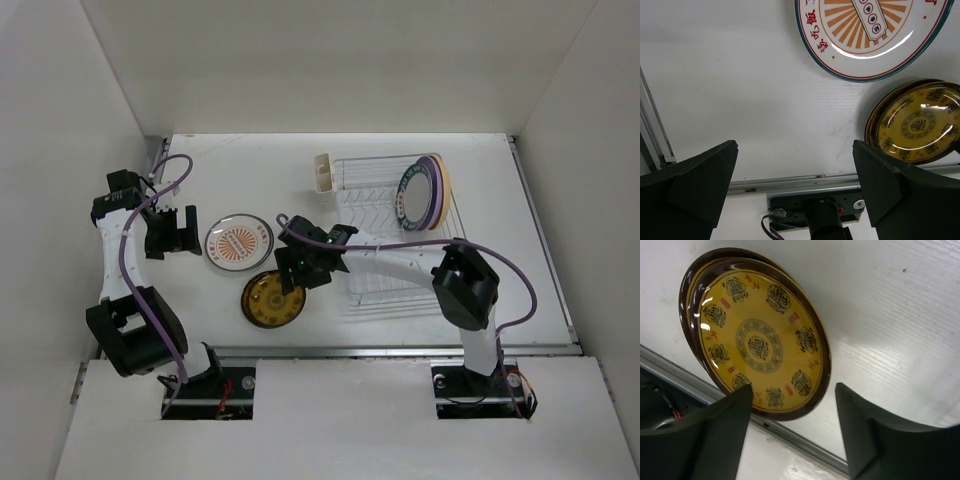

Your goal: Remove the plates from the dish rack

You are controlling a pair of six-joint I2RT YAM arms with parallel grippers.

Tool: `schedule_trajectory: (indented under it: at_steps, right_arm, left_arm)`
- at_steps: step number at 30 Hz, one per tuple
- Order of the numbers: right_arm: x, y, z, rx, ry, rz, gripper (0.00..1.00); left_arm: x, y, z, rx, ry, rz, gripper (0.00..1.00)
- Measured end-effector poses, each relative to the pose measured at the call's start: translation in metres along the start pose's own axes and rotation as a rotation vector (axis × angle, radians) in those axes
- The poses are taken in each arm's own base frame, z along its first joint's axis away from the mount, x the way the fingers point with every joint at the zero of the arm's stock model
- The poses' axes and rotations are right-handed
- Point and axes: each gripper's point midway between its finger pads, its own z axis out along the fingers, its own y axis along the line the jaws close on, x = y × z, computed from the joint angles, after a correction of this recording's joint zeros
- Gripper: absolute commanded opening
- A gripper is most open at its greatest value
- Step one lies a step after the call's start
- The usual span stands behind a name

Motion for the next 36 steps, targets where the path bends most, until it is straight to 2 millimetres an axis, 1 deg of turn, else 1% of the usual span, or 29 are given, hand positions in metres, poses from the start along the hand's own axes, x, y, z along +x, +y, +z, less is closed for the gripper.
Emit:
schedule_trajectory:
  at_steps: [2,7,10,11,13,15,16,17,18,19,20,22,23,24,25,26,27,28,30,32,33,35,36]
  right_arm:
    - [0.001,-0.001,-0.001,0.005,0.004,0.000,0.78]
    - [-0.002,-0.008,-0.006,0.058,0.003,-0.007,0.78]
    - [-0.012,-0.008,-0.010,0.085,-0.021,-0.010,0.78]
    - [-0.015,-0.009,-0.014,0.096,-0.032,-0.010,0.79]
    - [-0.025,-0.012,-0.027,0.118,-0.070,-0.006,0.81]
    - [-0.042,-0.016,-0.055,0.139,-0.132,0.006,0.82]
    - [-0.057,-0.021,-0.076,0.153,-0.181,0.022,0.82]
    - [-0.074,-0.028,-0.100,0.168,-0.242,0.046,0.81]
    - [-0.096,-0.037,-0.128,0.179,-0.317,0.077,0.78]
    - [-0.118,-0.052,-0.155,0.195,-0.390,0.116,0.76]
    - [-0.145,-0.076,-0.194,0.224,-0.492,0.178,0.70]
    - [-0.180,-0.127,-0.250,0.305,-0.643,0.286,0.62]
    - [-0.192,-0.161,-0.277,0.370,-0.710,0.348,0.59]
    - [-0.196,-0.192,-0.296,0.441,-0.753,0.397,0.56]
    - [-0.195,-0.218,-0.308,0.510,-0.768,0.434,0.53]
    - [-0.192,-0.238,-0.312,0.569,-0.763,0.450,0.51]
    - [-0.188,-0.252,-0.309,0.614,-0.742,0.455,0.49]
    - [-0.185,-0.260,-0.300,0.647,-0.708,0.446,0.47]
    - [-0.180,-0.272,-0.275,0.694,-0.629,0.421,0.46]
    - [-0.176,-0.282,-0.247,0.730,-0.551,0.398,0.43]
    - [-0.174,-0.287,-0.235,0.746,-0.514,0.390,0.43]
    - [-0.168,-0.296,-0.218,0.771,-0.459,0.380,0.43]
    - [-0.166,-0.298,-0.213,0.781,-0.441,0.376,0.43]
  left_arm:
    - [0.000,0.000,0.000,-0.001,0.001,0.001,1.00]
    - [0.002,-0.001,-0.001,0.006,0.005,0.002,1.00]
    - [0.002,-0.002,-0.002,0.009,0.004,0.002,1.00]
    - [0.003,-0.003,-0.002,0.009,0.004,0.002,1.00]
    - [0.003,-0.003,-0.003,0.008,0.003,0.007,1.00]
    - [0.003,-0.003,-0.006,0.006,-0.006,0.015,1.00]
    - [0.002,-0.003,-0.007,0.005,-0.014,0.021,1.00]
    - [0.001,-0.004,-0.010,0.002,-0.029,0.029,1.00]
    - [-0.001,-0.005,-0.014,0.001,-0.050,0.040,1.00]
    - [-0.005,-0.007,-0.017,0.004,-0.084,0.057,1.00]
    - [-0.008,-0.011,-0.023,0.014,-0.128,0.079,1.00]
    - [-0.014,-0.021,-0.037,0.031,-0.223,0.119,1.00]
    - [-0.017,-0.030,-0.046,0.054,-0.270,0.135,1.00]
    - [-0.020,-0.036,-0.052,0.074,-0.301,0.143,1.00]
    - [-0.024,-0.041,-0.056,0.101,-0.319,0.144,1.00]
    - [-0.030,-0.046,-0.060,0.130,-0.334,0.146,1.00]
    - [-0.036,-0.051,-0.061,0.161,-0.342,0.145,1.00]
    - [-0.041,-0.054,-0.061,0.193,-0.343,0.143,1.00]
    - [-0.048,-0.060,-0.049,0.271,-0.310,0.127,1.00]
    - [-0.048,-0.062,-0.030,0.337,-0.248,0.095,1.00]
    - [-0.047,-0.062,-0.022,0.358,-0.221,0.080,1.00]
    - [-0.044,-0.061,-0.011,0.372,-0.185,0.057,1.00]
    - [-0.042,-0.059,-0.008,0.367,-0.178,0.053,1.00]
